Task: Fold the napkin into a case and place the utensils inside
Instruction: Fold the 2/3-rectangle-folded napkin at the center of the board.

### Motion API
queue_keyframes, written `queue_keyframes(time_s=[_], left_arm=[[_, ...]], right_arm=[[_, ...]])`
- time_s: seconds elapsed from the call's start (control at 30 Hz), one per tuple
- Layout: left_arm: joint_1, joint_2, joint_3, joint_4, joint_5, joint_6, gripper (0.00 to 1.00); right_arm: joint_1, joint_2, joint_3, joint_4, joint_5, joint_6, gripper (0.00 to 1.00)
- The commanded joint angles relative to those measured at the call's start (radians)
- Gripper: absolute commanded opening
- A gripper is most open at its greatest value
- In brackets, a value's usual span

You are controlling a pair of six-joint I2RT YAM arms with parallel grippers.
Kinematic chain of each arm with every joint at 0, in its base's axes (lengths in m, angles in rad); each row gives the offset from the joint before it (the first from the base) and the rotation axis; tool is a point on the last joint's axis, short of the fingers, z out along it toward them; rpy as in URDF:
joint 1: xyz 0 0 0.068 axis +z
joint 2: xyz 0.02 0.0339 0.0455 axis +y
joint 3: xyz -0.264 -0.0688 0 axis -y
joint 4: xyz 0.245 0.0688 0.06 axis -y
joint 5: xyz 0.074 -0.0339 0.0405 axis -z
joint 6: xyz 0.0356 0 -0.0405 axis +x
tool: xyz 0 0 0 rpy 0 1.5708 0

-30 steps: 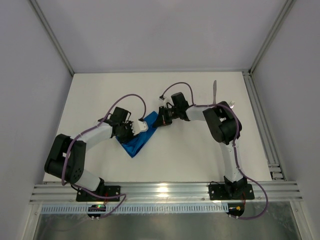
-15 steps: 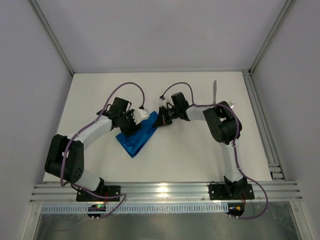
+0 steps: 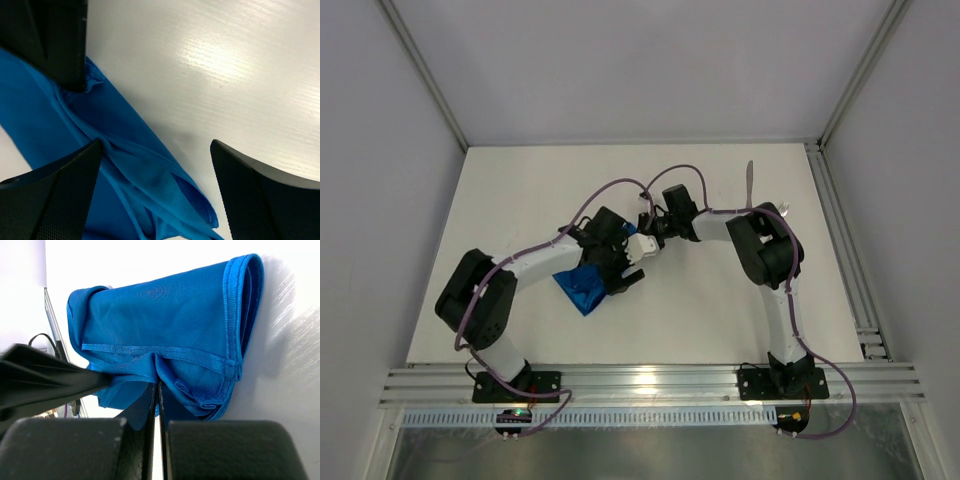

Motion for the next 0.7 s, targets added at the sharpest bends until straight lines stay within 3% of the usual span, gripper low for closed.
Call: queue_keyframes(time_s=[0.0, 0.1, 0.23, 0.33, 0.43, 0.67], left_arm=[[-0.022, 0.047, 0.041, 0.078, -0.108, -0.082, 0.90], [-0.024, 0.087, 0.047, 0.100, -0.184, -0.098, 0.86], [-0.024, 0.100, 0.042, 0.089, -0.201, -0.085, 0.72], [-0.022, 0.090, 0.028, 0.074, -0.190, -0.090, 0.41], [-0.022, 0.070, 0.011, 0.074, -0.195, -0.082, 0.25], [-0.024, 0.036, 0.005, 0.063, -0.185, -0.065, 0.09]], right_arm=[[-0.002, -0.002, -0.010, -0.074, 0.073, -0.037, 0.04], [0.000, -0.008, -0.013, -0.076, 0.071, -0.042, 0.04], [0.000, -0.016, -0.017, -0.076, 0.070, -0.052, 0.04], [-0.002, -0.019, -0.020, -0.076, 0.065, -0.058, 0.04], [0.000, -0.022, -0.020, -0.076, 0.065, -0.069, 0.04], [-0.002, -0.052, -0.020, -0.126, 0.041, -0.107, 0.07]])
